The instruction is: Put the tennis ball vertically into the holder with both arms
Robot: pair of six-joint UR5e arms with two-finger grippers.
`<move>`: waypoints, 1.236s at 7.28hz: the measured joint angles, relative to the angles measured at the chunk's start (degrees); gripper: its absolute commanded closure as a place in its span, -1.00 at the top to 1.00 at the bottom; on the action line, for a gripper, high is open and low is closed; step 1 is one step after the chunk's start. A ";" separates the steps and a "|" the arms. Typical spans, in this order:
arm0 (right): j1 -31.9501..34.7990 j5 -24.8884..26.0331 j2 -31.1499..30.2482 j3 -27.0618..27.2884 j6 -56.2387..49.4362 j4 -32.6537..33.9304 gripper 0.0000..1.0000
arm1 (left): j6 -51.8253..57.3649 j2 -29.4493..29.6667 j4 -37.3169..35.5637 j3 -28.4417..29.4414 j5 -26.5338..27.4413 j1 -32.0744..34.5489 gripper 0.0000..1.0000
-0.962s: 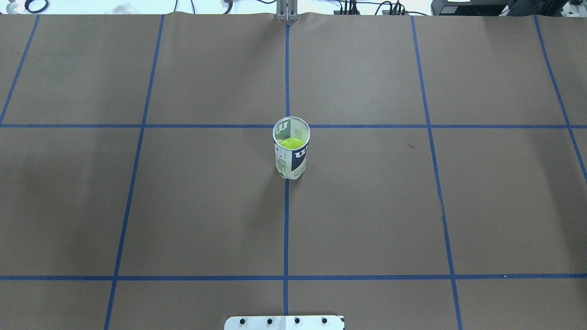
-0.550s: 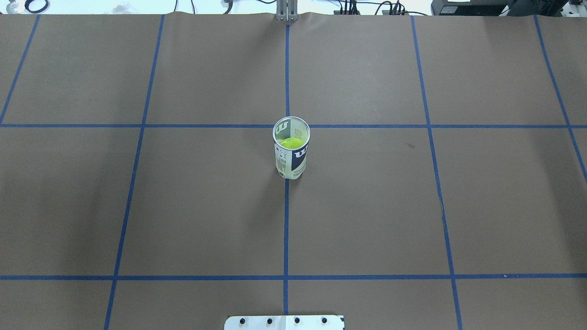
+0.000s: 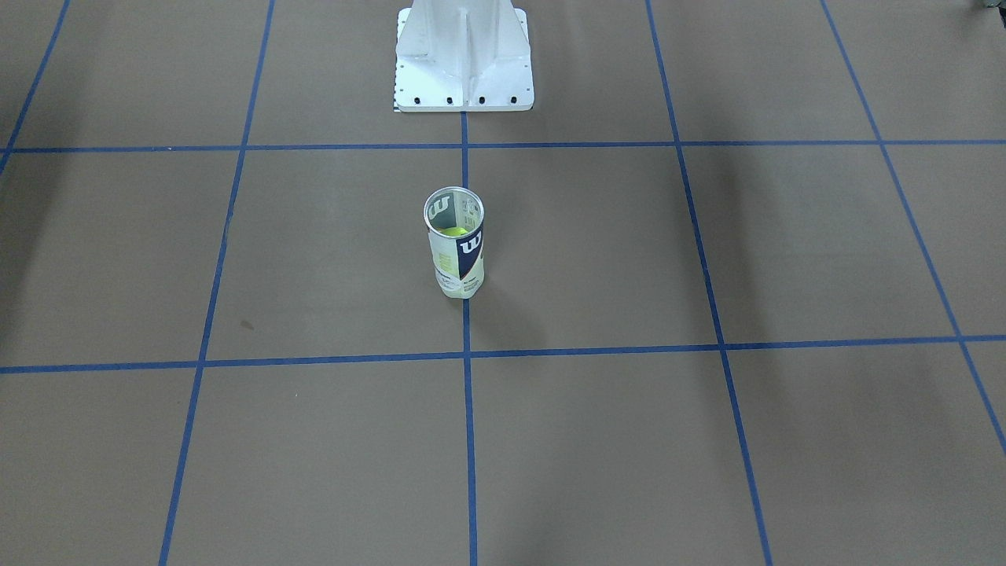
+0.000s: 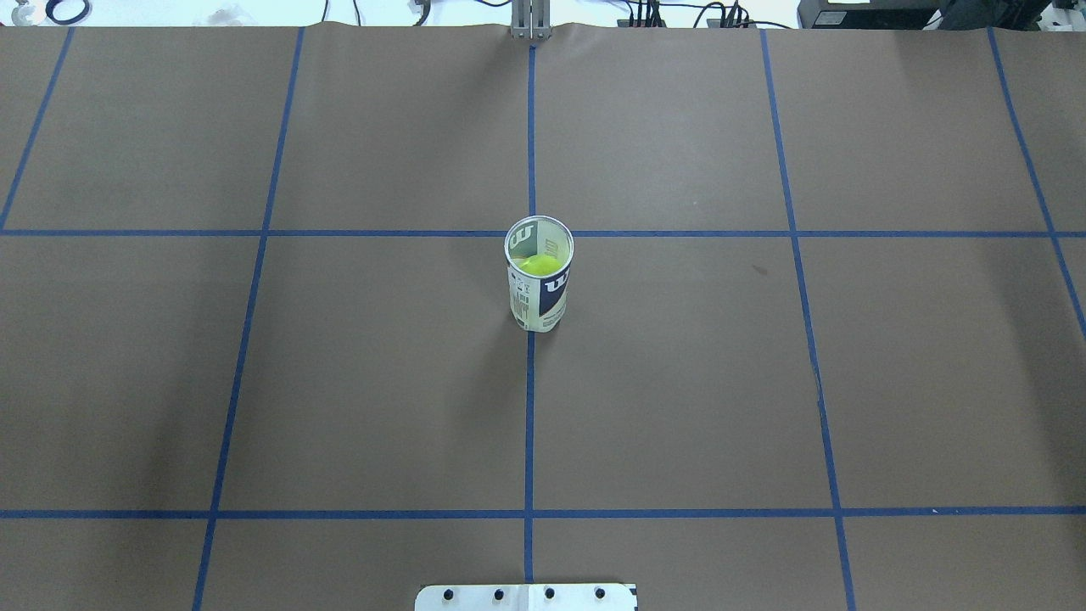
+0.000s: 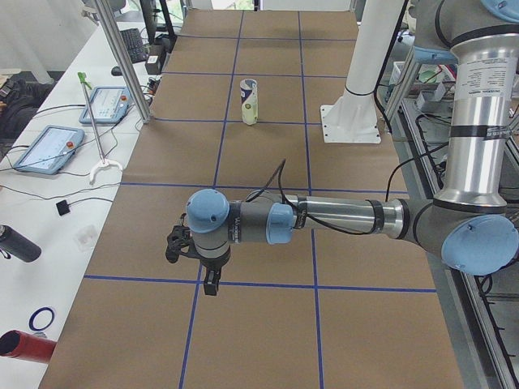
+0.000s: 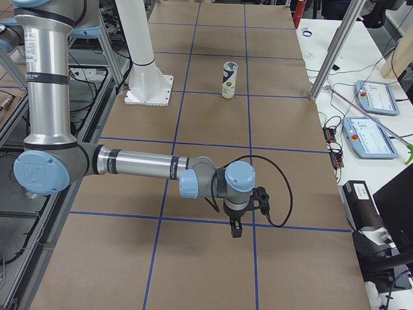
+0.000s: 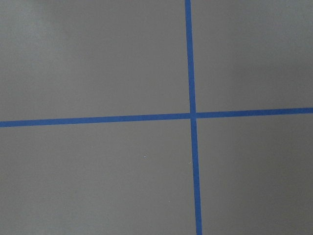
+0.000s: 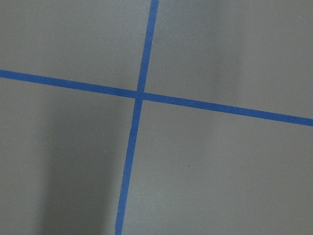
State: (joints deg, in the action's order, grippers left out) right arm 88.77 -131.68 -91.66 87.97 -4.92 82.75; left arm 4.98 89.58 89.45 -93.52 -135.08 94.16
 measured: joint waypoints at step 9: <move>0.00 0.06 -0.10 -0.43 0.00 -0.12 1.00 | 0.34 -0.29 4.55 4.41 5.66 -0.30 1.00</move>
State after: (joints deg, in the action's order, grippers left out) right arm 88.77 -131.62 -91.75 87.54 -4.92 82.63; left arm 5.32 89.29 94.00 -89.11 -129.42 93.86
